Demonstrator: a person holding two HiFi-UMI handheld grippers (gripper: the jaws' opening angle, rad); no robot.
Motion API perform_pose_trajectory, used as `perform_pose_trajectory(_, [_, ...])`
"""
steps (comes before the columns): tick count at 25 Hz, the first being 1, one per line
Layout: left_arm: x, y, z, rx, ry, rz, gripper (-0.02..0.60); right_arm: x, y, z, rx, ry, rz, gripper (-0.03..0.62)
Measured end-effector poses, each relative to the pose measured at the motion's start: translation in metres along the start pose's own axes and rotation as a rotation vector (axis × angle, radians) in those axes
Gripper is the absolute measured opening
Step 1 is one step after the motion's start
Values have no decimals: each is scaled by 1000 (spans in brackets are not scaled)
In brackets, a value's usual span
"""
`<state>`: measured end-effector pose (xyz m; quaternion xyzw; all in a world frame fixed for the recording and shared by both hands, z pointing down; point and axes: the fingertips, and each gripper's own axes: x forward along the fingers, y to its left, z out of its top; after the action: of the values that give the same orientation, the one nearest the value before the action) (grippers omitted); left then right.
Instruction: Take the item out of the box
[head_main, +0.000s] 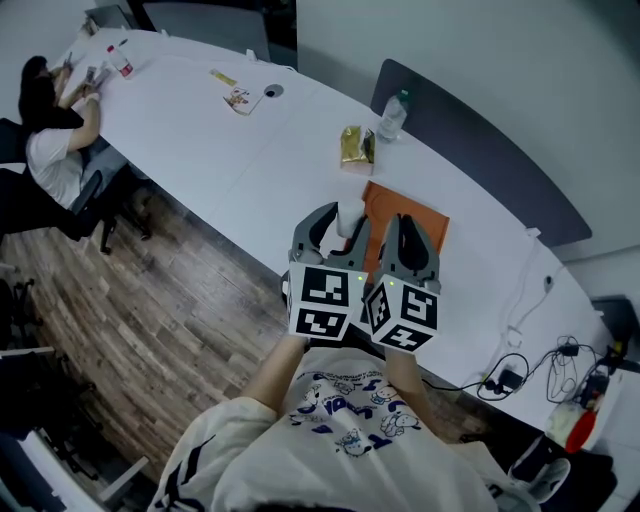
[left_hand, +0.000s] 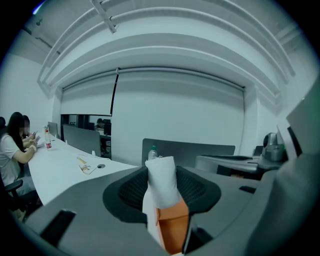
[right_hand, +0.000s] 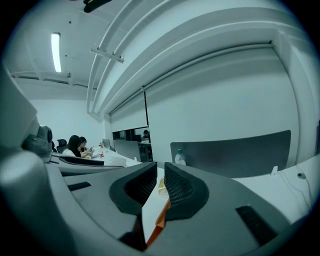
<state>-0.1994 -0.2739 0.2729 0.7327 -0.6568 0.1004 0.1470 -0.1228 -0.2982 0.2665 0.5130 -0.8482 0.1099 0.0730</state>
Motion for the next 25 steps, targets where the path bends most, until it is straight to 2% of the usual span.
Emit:
perform_pose_trajectory(12, [-20,3,25,5,-123,27,189,-12,1,20,-23,-55,3,60])
perform_pose_trajectory(25, [-23,-11,32,31,-150,21,190,-22,-6,24,-27,-88,-13,58])
